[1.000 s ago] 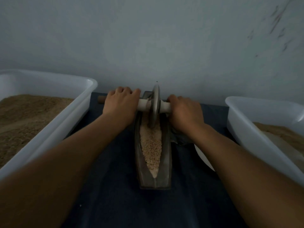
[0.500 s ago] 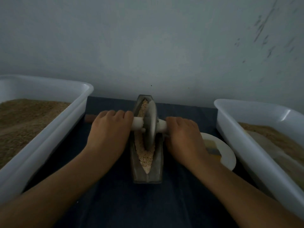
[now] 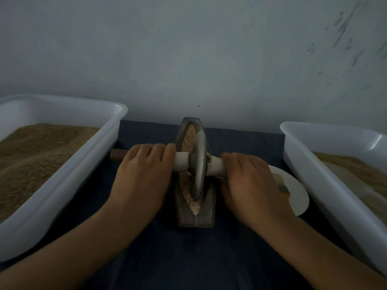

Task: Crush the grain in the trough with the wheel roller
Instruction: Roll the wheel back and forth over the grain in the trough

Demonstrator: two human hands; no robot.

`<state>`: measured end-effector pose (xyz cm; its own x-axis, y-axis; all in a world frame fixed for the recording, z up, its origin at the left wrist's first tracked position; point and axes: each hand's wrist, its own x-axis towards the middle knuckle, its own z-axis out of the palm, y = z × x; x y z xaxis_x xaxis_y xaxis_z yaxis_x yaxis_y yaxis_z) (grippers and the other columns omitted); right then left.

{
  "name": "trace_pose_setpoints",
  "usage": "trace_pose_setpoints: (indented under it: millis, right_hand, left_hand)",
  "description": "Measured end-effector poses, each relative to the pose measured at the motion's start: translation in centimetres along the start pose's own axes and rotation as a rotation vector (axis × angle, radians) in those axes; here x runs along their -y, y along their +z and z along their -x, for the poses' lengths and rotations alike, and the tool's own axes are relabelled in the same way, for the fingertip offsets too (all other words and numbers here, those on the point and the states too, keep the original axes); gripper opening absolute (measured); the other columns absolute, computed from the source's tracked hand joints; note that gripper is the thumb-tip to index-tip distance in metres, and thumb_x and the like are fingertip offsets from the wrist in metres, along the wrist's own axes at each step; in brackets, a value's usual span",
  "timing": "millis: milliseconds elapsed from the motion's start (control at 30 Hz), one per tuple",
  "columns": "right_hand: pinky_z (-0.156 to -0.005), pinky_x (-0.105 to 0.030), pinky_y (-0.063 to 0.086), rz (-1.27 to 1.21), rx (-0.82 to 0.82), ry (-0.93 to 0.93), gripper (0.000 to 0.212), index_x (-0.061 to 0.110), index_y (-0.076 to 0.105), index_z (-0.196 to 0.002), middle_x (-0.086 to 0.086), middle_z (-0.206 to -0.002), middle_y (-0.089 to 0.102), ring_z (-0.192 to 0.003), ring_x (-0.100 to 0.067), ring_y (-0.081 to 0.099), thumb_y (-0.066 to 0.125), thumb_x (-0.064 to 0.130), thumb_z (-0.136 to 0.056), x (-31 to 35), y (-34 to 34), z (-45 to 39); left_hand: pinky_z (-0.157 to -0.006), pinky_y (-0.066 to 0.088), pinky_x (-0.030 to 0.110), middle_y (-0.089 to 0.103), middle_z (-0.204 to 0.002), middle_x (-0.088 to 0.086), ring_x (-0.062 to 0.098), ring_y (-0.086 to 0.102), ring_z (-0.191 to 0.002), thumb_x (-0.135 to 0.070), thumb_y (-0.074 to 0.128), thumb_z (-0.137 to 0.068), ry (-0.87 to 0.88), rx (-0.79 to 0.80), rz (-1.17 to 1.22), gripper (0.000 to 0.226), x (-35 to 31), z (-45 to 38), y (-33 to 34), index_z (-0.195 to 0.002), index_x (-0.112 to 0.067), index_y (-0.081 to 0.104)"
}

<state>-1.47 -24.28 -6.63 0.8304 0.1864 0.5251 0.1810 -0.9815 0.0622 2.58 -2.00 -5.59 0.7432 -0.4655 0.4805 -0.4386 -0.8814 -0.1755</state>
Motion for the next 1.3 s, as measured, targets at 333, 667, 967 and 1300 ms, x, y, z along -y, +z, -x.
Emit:
trace_pose_setpoints:
  millis: [333,667,967,1300]
  right_hand:
    - [-0.064,-0.034,0.021,0.142,0.008,0.051,0.017,0.014,0.054,-0.089,-0.005,-0.082,0.059,-0.074,-0.029,0.054,0.066,0.018,-0.077,-2.3,4.3,-7.3]
    - [-0.059,-0.033,0.024,0.159,0.082,0.083,0.026,0.014,0.054,-0.101,-0.008,-0.095,0.062,-0.084,-0.032,0.058,0.065,0.027,-0.082,-4.0,6.0,-11.2]
    - [-0.063,-0.033,0.02,0.173,-0.009,-0.006,0.017,0.021,0.061,-0.096,-0.002,-0.084,0.062,-0.077,-0.027,0.057,0.066,0.022,-0.079,-2.6,4.0,-7.2]
    - [-0.078,-0.037,0.037,0.036,-0.095,-0.039,0.035,0.022,0.062,-0.115,0.0,-0.095,0.064,-0.088,-0.024,0.059,0.071,0.025,-0.082,-0.8,0.9,-1.7]
  left_hand:
    - [-0.092,0.042,0.039,0.06,-0.114,0.0,0.023,0.058,-0.104,-0.03,0.072,-0.081,-0.086,0.041,0.08,0.054,2.2,-6.9,4.7,-0.127,-0.024,0.044]
    - [-0.084,0.042,0.041,0.06,-0.112,0.007,0.029,0.058,-0.102,-0.023,0.071,-0.081,-0.136,0.071,0.005,0.042,2.9,-11.3,5.7,-0.117,-0.019,0.05]
    - [-0.08,0.042,0.034,0.063,-0.107,0.003,0.021,0.061,-0.093,-0.027,0.07,-0.084,-0.124,0.067,0.019,0.034,2.4,-7.0,4.6,-0.109,-0.019,0.049]
    - [-0.07,0.035,0.027,0.062,-0.107,-0.003,0.015,0.061,-0.089,-0.035,0.074,-0.08,-0.078,0.033,-0.046,0.043,0.8,-0.7,0.6,-0.114,-0.024,0.049]
